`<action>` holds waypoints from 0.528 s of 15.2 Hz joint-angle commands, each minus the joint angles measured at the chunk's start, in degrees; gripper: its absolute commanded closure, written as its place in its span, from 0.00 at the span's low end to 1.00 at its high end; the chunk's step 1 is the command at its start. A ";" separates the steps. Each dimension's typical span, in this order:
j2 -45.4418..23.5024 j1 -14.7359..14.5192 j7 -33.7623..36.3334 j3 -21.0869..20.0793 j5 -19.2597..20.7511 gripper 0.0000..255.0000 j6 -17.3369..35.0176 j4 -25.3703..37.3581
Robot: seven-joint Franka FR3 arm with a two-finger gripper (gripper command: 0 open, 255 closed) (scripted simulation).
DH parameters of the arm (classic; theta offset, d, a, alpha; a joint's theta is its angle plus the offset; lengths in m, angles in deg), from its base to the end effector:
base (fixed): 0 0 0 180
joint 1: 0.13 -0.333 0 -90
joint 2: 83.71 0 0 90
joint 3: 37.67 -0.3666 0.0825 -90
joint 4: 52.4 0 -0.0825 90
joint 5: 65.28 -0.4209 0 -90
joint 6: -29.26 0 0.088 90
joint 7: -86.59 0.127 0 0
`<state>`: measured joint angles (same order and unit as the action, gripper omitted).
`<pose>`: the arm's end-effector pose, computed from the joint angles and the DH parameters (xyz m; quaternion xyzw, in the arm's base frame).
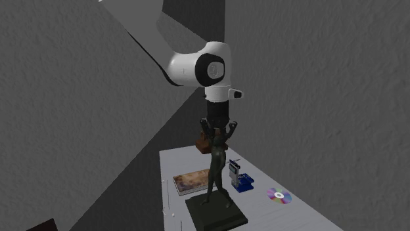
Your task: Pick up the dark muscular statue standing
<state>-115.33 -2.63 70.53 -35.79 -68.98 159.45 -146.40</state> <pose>0.7504 0.0139 0.3045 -0.9908 -0.1280 -0.0420 0.0114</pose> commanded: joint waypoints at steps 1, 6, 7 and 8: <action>0.85 0.02 0.03 0.05 0.06 1.00 -1.29 0.55; 2.63 -0.01 0.20 0.13 0.22 1.00 -4.29 1.78; 2.96 -0.02 0.23 0.14 0.25 1.00 -4.91 2.06; 3.29 -0.02 0.27 0.16 0.28 1.00 -5.52 2.34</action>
<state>-112.32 -2.56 70.64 -35.64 -68.75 154.54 -144.47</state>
